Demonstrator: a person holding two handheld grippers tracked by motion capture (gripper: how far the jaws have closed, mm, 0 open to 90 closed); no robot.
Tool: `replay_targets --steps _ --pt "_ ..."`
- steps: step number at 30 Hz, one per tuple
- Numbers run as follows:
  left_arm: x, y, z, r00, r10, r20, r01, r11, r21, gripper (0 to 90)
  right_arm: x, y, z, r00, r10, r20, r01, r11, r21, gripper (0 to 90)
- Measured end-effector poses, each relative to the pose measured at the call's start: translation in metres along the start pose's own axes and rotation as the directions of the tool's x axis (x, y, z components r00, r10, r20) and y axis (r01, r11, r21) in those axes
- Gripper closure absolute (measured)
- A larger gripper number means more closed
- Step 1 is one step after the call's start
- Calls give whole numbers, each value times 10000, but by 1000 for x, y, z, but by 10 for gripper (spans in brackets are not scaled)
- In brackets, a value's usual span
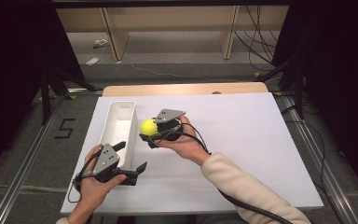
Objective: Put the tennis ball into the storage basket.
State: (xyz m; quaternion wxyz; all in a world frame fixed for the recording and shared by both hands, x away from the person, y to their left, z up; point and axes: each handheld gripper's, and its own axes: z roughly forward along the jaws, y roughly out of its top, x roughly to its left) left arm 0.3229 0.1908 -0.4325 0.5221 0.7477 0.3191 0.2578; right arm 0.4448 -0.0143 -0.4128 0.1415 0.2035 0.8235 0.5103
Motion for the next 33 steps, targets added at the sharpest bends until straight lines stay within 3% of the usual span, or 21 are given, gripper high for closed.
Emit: replay_targets --steps 8,9,33 --pt "0 0 0 10000 -1 9 1 10000 5 0 -1 2 1 10000 11 30 -11 10000 -49 265" --pt "-2 -1 0 9997 -212 142 211 9998 67 0 -1 3 1 10000 6 37 -5 10000 -51 265" --pt "0 0 0 10000 43 -54 -43 10000 -22 0 -1 12 5 9999 -105 111 106 9999 -92 265"
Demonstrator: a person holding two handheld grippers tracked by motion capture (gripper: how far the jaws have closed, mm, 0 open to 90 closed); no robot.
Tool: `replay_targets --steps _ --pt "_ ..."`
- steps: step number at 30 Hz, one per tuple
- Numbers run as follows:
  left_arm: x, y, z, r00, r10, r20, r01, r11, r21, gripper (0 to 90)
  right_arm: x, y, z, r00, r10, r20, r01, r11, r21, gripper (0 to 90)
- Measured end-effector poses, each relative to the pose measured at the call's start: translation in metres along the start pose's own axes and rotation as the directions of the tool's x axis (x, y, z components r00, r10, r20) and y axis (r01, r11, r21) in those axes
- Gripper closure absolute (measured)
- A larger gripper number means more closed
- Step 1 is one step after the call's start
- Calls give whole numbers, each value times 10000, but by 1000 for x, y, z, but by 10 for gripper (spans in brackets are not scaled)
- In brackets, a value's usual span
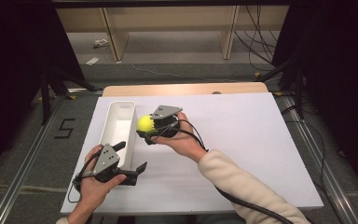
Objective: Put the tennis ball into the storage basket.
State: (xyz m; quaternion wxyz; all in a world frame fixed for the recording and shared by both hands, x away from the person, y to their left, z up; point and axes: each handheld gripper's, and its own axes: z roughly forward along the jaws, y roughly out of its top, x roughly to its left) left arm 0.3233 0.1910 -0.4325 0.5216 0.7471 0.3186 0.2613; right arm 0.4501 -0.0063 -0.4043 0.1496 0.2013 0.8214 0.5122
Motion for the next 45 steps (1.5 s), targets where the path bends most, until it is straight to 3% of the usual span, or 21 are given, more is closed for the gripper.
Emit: replay_targets --steps 45 --pt "0 0 0 10000 -63 70 63 10000 -11 0 -1 19 7 9999 -152 45 152 9998 -131 266"
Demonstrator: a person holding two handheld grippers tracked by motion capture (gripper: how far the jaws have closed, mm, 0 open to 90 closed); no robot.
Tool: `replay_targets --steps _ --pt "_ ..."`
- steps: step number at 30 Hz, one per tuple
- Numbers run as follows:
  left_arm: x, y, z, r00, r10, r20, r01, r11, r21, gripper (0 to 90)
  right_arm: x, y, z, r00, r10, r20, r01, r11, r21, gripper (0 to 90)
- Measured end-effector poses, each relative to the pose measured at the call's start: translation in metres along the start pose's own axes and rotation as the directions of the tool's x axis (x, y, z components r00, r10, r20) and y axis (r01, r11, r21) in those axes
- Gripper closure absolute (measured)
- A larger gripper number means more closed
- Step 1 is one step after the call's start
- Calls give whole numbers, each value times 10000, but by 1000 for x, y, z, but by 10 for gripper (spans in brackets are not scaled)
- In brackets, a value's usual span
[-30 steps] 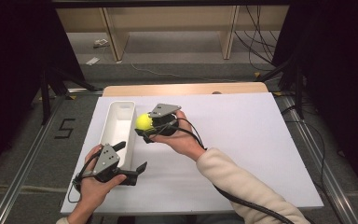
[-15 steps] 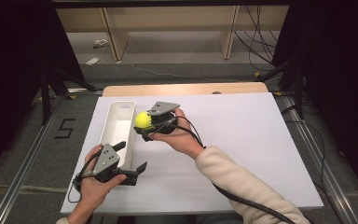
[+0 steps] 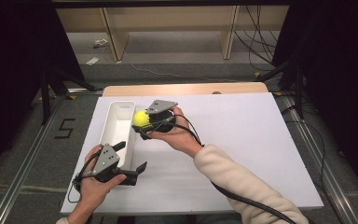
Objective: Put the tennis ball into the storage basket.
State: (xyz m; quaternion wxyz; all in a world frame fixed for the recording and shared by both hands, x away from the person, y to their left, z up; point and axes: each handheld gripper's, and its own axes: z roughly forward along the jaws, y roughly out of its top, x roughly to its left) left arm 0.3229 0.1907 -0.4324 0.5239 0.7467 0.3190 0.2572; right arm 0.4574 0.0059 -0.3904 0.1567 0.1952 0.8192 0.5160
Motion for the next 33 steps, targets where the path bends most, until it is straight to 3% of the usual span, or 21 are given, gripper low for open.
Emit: replay_targets --steps 33 --pt "0 0 0 10000 -10 1 10 10000 -19 0 1 13 6 9999 -105 -8 105 9999 -67 266"
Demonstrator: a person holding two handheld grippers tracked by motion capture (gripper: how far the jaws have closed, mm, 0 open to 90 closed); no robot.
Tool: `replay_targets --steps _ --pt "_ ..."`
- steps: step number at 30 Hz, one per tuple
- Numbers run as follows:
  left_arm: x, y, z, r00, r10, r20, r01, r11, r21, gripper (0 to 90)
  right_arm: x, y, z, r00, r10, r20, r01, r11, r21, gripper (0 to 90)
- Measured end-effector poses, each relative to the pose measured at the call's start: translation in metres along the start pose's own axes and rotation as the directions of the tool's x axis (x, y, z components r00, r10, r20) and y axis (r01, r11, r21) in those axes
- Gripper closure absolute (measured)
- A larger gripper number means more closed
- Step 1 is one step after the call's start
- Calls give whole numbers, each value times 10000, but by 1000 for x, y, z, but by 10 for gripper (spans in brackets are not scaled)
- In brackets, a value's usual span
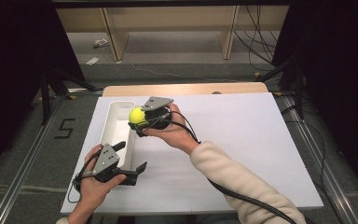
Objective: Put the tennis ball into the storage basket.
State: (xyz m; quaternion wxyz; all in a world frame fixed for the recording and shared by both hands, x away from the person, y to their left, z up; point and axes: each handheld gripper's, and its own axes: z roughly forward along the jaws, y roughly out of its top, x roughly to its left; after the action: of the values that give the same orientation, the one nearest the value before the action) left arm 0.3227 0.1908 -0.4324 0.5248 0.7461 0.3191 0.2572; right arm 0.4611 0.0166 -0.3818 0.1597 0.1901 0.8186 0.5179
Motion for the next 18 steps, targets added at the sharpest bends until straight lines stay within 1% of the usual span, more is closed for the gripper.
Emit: replay_targets --steps 18 --pt "0 0 0 10000 -23 -22 23 10000 -4 0 -1 4 3 10000 -24 -34 23 10000 -58 266"
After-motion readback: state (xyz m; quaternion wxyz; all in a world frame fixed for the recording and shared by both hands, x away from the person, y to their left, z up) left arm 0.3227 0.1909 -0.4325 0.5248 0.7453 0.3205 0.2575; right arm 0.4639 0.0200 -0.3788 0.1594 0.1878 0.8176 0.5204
